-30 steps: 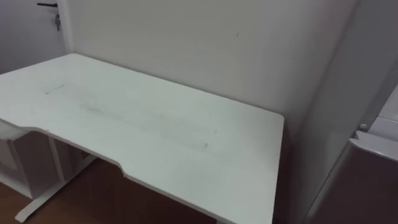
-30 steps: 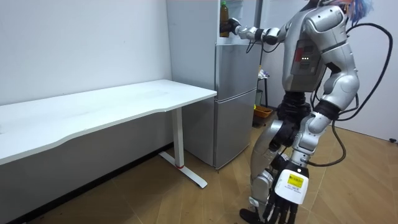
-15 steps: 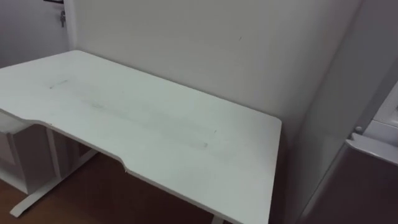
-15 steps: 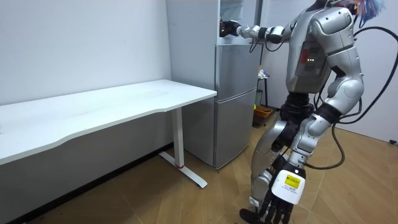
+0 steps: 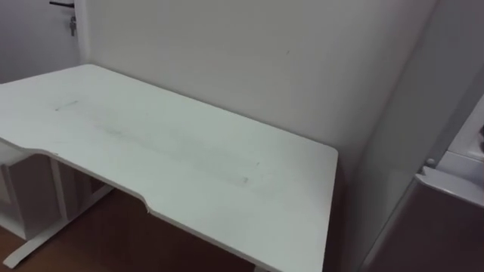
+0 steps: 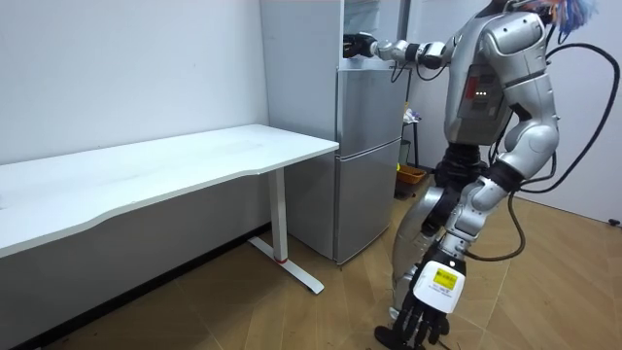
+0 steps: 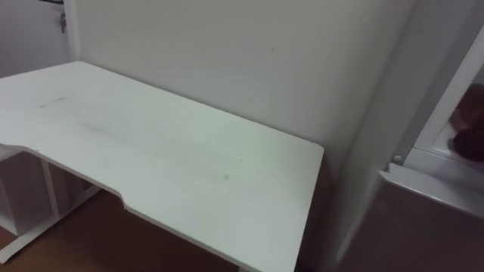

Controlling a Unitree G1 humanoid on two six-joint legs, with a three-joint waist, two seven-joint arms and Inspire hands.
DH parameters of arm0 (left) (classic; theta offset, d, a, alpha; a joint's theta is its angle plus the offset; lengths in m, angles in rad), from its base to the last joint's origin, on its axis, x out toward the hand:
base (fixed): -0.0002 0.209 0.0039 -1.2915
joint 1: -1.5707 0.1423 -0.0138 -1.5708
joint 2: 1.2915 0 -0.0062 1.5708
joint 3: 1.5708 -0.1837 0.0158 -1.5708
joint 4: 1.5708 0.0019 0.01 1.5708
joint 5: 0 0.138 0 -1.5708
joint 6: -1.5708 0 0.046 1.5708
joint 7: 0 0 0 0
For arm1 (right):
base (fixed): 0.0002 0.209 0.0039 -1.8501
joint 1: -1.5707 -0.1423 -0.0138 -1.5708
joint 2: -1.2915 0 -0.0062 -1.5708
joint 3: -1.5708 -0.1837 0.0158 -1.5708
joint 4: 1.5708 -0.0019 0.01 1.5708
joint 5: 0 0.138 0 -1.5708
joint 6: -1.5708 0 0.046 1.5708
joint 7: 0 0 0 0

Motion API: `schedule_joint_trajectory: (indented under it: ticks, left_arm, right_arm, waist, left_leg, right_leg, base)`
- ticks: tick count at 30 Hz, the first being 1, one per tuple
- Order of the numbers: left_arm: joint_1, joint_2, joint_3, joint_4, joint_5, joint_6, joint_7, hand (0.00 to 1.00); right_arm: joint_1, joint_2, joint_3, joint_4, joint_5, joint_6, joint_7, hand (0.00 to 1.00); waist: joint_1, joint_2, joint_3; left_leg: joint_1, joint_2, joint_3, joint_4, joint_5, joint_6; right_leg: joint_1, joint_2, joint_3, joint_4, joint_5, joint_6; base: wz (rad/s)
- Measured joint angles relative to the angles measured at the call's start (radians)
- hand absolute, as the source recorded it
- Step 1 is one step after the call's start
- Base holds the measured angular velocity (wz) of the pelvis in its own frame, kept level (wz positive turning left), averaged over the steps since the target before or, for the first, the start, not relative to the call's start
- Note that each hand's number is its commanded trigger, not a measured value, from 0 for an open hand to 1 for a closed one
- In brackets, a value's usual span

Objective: Put the bottle in the upper fridge

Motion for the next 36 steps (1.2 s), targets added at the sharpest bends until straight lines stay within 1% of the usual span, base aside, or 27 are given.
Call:
schedule_joint_trajectory:
  ticks: [1, 2, 4, 5, 7, 8, 9, 10, 12, 14, 15, 16, 18, 19, 21, 23, 25, 26, 27, 29, 31, 32, 33, 34, 35, 36]
  left_arm:
    - [0.000, 0.000, 0.000, 0.001, -0.001, 0.000, 0.000, 0.00]
    - [0.003, -0.001, 0.000, 0.002, 0.000, -0.002, 0.001, 0.00]
    - [0.007, -0.001, 0.002, 0.003, 0.000, -0.006, 0.002, 0.00]
    - [0.008, -0.004, 0.010, 0.007, 0.000, -0.008, 0.004, 0.00]
    - [0.005, -0.011, 0.013, 0.034, 0.000, -0.019, 0.010, 0.00]
    - [0.007, -0.019, 0.015, 0.044, 0.002, -0.021, 0.015, 0.00]
    - [0.012, -0.026, 0.015, 0.055, 0.002, -0.021, 0.015, 0.00]
    - [0.016, -0.029, 0.017, 0.059, 0.003, -0.021, 0.015, 0.00]
    - [0.028, -0.035, 0.017, 0.061, 0.006, -0.020, 0.015, 0.00]
    - [0.030, -0.038, 0.017, 0.062, 0.006, -0.021, 0.015, 0.00]
    - [0.027, -0.041, 0.018, 0.062, 0.006, -0.023, 0.014, 0.00]
    - [0.025, -0.043, 0.019, 0.062, 0.006, -0.024, 0.013, 0.00]
    - [0.023, -0.044, 0.021, 0.059, 0.005, -0.028, 0.006, 0.00]
    - [0.020, -0.044, 0.022, 0.057, 0.005, -0.030, 0.002, 0.00]
    - [0.013, -0.044, 0.022, 0.052, 0.004, -0.053, -0.007, 0.00]
    - [0.003, -0.044, 0.020, 0.051, 0.002, -0.065, -0.008, 0.00]
    - [-0.003, -0.044, 0.020, 0.047, 0.002, -0.071, -0.008, 0.00]
    - [-0.003, -0.044, 0.020, 0.041, 0.003, -0.074, -0.008, 0.00]
    - [-0.004, -0.044, 0.020, 0.041, 0.014, -0.080, -0.009, 0.00]
    - [-0.004, -0.045, 0.020, 0.042, 0.023, -0.090, -0.013, 0.00]
    - [-0.004, -0.045, 0.020, 0.043, 0.043, -0.096, -0.031, 0.00]
    - [-0.003, -0.047, 0.020, 0.043, 0.052, -0.100, -0.039, 0.00]
    - [-0.002, -0.048, 0.020, 0.043, 0.055, -0.100, -0.043, 0.00]
    - [-0.002, -0.051, 0.018, 0.045, 0.067, -0.100, -0.049, 0.00]
    - [-0.002, -0.051, 0.016, 0.048, 0.072, -0.102, -0.050, 0.00]
    - [-0.001, -0.051, 0.012, 0.050, 0.073, -0.102, -0.050, 0.00]
  right_arm:
    - [0.009, 0.000, -0.006, -0.011, 0.000, 0.000, 0.001, 0.00]
    - [0.025, 0.001, -0.016, -0.033, 0.000, 0.006, 0.001, 0.00]
    - [0.056, 0.003, -0.031, -0.075, 0.000, 0.010, 0.002, 0.00]
    - [0.082, 0.009, -0.050, -0.106, 0.000, 0.009, 0.002, 0.00]
    - [0.097, 0.014, -0.064, -0.136, -0.001, 0.008, 0.001, 0.00]
    - [0.110, 0.014, -0.074, -0.165, -0.006, 0.009, 0.001, 0.00]
    - [0.130, 0.015, -0.080, -0.199, -0.013, 0.009, 0.001, 0.00]
    - [0.138, 0.016, -0.082, -0.215, -0.015, 0.009, 0.001, 0.00]
    - [0.175, 0.020, -0.092, -0.287, -0.028, 0.008, 0.001, 0.00]
    - [0.194, 0.020, -0.097, -0.330, -0.032, 0.006, -0.002, 0.00]
    - [0.202, 0.023, -0.104, -0.355, -0.032, 0.005, -0.002, 0.00]
    - [0.207, 0.027, -0.110, -0.367, -0.031, 0.004, -0.002, 0.00]
    - [0.222, 0.049, -0.124, -0.408, -0.030, 0.005, -0.002, 0.00]
    - [0.226, 0.049, -0.126, -0.417, -0.030, 0.005, -0.001, 0.00]
    - [0.226, 0.049, -0.133, -0.444, -0.026, 0.004, -0.001, 0.00]
    - [0.226, 0.049, -0.132, -0.463, -0.017, 0.004, -0.001, 0.00]
    - [0.226, 0.049, -0.132, -0.481, 0.001, 0.002, -0.001, 0.00]
    - [0.226, 0.049, -0.132, -0.492, 0.021, 0.002, -0.002, 0.00]
    - [0.226, 0.049, -0.132, -0.511, 0.027, 0.002, -0.003, 0.00]
    - [0.226, 0.049, -0.141, -0.549, 0.037, -0.001, -0.010, 0.00]
    - [0.226, 0.050, -0.166, -0.585, 0.051, -0.009, -0.026, 0.00]
    - [0.226, 0.051, -0.181, -0.606, 0.067, -0.022, -0.044, 0.00]
    - [0.226, 0.051, -0.186, -0.618, 0.070, -0.027, -0.054, 0.00]
    - [0.226, 0.056, -0.195, -0.640, 0.078, -0.040, -0.070, 0.00]
    - [0.226, 0.072, -0.201, -0.663, 0.083, -0.049, -0.086, 0.00]
    - [0.228, 0.089, -0.201, -0.680, 0.088, -0.057, -0.094, 0.00]
  waist:
    - [-0.002, 0.001, 0.0005]
    - [-0.003, 0.004, -0.0002]
    - [-0.006, 0.008, 0.0011]
    - [-0.006, 0.009, 0.0012]
    - [-0.012, 0.015, 0.0005]
    - [-0.016, 0.020, 0.0023]
    - [-0.018, 0.026, 0.0005]
    - [-0.020, 0.028, -0.0001]
    - [-0.025, 0.037, 0.0016]
    - [-0.030, 0.040, -0.0021]
    - [-0.037, 0.050, 0.0038]
    - [-0.041, 0.047, 0.0026]
    - [-0.054, 0.052, 0.0029]
    - [-0.056, 0.054, 0.0032]
    - [-0.063, 0.056, 0.0020]
    - [-0.063, 0.057, 0.0028]
    - [-0.065, 0.058, 0.0032]
    - [-0.066, 0.059, 0.0033]
    - [-0.079, 0.059, 0.0034]
    - [-0.092, 0.062, 0.0042]
    - [-0.097, 0.069, 0.0018]
    - [-0.098, 0.075, -0.0021]
    - [-0.099, 0.077, -0.0035]
    - [-0.103, 0.081, -0.0044]
    - [-0.106, 0.083, -0.0011]
    - [-0.116, 0.084, -0.0008]
  left_leg:
    - [0.006, -0.001, 0.000, -0.003, 0.000, 0.000]
    - [0.015, -0.003, -0.001, -0.008, 0.000, 0.001]
    - [0.036, -0.006, -0.003, -0.019, -0.002, 0.003]
    - [0.047, -0.007, -0.004, -0.027, -0.002, 0.003]
    - [0.060, -0.011, -0.001, -0.037, -0.002, 0.003]
    - [0.074, -0.012, 0.002, -0.050, -0.002, 0.004]
    - [0.083, -0.013, 0.004, -0.056, -0.002, 0.008]
    - [0.089, -0.013, 0.006, -0.061, -0.001, 0.010]
    - [0.111, -0.012, 0.019, -0.076, -0.002, 0.013]
    - [0.114, -0.011, 0.025, -0.082, -0.004, 0.014]
    - [0.119, -0.011, 0.026, -0.084, -0.005, 0.014]
    - [0.125, -0.011, 0.029, -0.088, -0.005, 0.014]
    - [0.142, -0.010, 0.031, -0.100, -0.005, 0.014]
    - [0.145, -0.010, 0.032, -0.103, -0.005, 0.014]
    - [0.151, -0.008, 0.042, -0.111, -0.005, 0.014]
    - [0.156, -0.005, 0.055, -0.114, -0.008, 0.016]
    - [0.158, -0.003, 0.061, -0.111, -0.015, 0.016]
    - [0.161, -0.002, 0.067, -0.111, -0.018, 0.016]
    - [0.160, -0.003, 0.066, -0.109, -0.019, 0.016]
    - [0.159, -0.002, 0.070, -0.103, -0.023, 0.017]
    - [0.159, -0.001, 0.075, -0.096, -0.028, 0.018]
    - [0.162, -0.001, 0.081, -0.096, -0.029, 0.019]
    - [0.163, -0.001, 0.082, -0.097, -0.030, 0.020]
    - [0.168, -0.001, 0.085, -0.098, -0.030, 0.020]
    - [0.179, -0.001, 0.087, -0.104, -0.029, 0.020]
    - [0.187, 0.000, 0.090, -0.106, -0.030, 0.020]
  right_leg:
    - [0.007, -0.001, -0.001, -0.001, 0.001, -0.001]
    - [0.019, -0.001, -0.003, -0.013, 0.002, 0.001]
    - [0.031, -0.002, -0.001, -0.022, -0.001, 0.007]
    - [0.042, -0.002, -0.001, -0.031, -0.003, 0.010]
    - [0.049, -0.006, 0.001, -0.030, -0.004, 0.009]
    - [0.057, -0.009, 0.004, -0.029, -0.003, 0.007]
    - [0.063, -0.010, 0.010, -0.028, -0.003, 0.006]
    - [0.066, -0.010, 0.012, -0.028, -0.002, 0.006]
    - [0.077, -0.012, 0.024, -0.029, -0.003, 0.007]
    - [0.081, -0.013, 0.025, -0.027, -0.003, 0.007]
    - [0.082, -0.013, 0.027, -0.022, -0.003, 0.007]
    - [0.084, -0.014, 0.029, -0.020, -0.003, 0.008]
    - [0.093, -0.016, 0.033, -0.018, -0.004, 0.010]
    - [0.093, -0.017, 0.035, -0.015, -0.005, 0.011]
    - [0.093, -0.017, 0.043, -0.012, -0.006, 0.012]
    - [0.093, -0.016, 0.052, -0.012, -0.006, 0.012]
    - [0.092, -0.015, 0.066, -0.010, -0.006, 0.012]
    - [0.091, -0.013, 0.083, -0.009, -0.006, 0.013]
    - [0.091, -0.013, 0.086, -0.009, -0.006, 0.013]
    - [0.091, -0.013, 0.092, -0.009, -0.006, 0.013]
    - [0.091, -0.011, 0.102, -0.009, -0.006, 0.013]
    - [0.092, -0.012, 0.106, -0.009, -0.006, 0.013]
    - [0.093, -0.012, 0.105, -0.009, -0.006, 0.013]
    - [0.095, -0.013, 0.105, -0.008, -0.006, 0.013]
    - [0.101, -0.013, 0.106, -0.007, -0.006, 0.013]
    - [0.107, -0.013, 0.106, -0.008, -0.006, 0.014]
  base:
    - [0.00]
    - [0.04]
    - [0.00]
    - [0.00]
    - [-0.02]
    - [-0.08]
    - [-0.10]
    - [-0.12]
    - [-0.15]
    - [-0.11]
    - [-0.06]
    - [-0.06]
    - [-0.07]
    - [-0.05]
    - [-0.12]
    - [-0.21]
    - [-0.19]
    - [-0.15]
    - [-0.11]
    - [-0.06]
    - [-0.11]
    - [-0.07]
    - [-0.08]
    - [-0.07]
    - [-0.09]
    - [-0.07]
